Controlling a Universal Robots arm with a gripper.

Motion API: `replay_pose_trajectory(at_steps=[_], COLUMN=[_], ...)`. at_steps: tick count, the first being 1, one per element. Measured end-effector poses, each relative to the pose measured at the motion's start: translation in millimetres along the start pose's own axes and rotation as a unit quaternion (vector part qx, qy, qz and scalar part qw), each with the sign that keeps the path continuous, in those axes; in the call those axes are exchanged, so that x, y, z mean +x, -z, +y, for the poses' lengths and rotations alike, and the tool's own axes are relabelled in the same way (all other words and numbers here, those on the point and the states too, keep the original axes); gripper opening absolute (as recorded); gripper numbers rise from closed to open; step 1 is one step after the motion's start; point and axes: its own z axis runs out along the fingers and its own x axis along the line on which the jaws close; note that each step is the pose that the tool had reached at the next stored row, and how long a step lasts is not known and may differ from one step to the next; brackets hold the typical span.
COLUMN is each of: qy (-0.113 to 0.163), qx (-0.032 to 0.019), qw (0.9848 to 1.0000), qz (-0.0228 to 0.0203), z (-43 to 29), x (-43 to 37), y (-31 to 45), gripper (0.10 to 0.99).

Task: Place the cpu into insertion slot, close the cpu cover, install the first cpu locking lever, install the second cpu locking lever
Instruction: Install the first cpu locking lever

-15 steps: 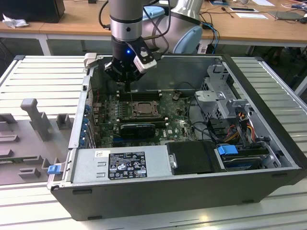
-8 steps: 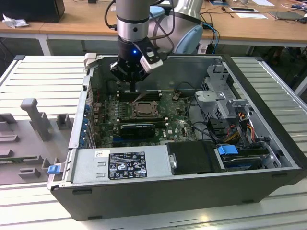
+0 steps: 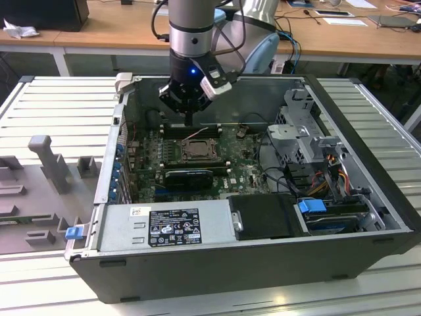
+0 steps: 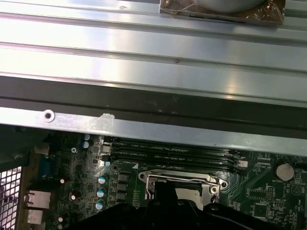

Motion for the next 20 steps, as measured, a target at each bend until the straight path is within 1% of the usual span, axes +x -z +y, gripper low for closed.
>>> replay_pose_trajectory(at_steps=[20], qy=[0.000], qx=[0.0000], qw=[1.0000], qz=[0.0000], z=[-1.8], x=[-18.3], y=[-0.2], gripper=[0.106])
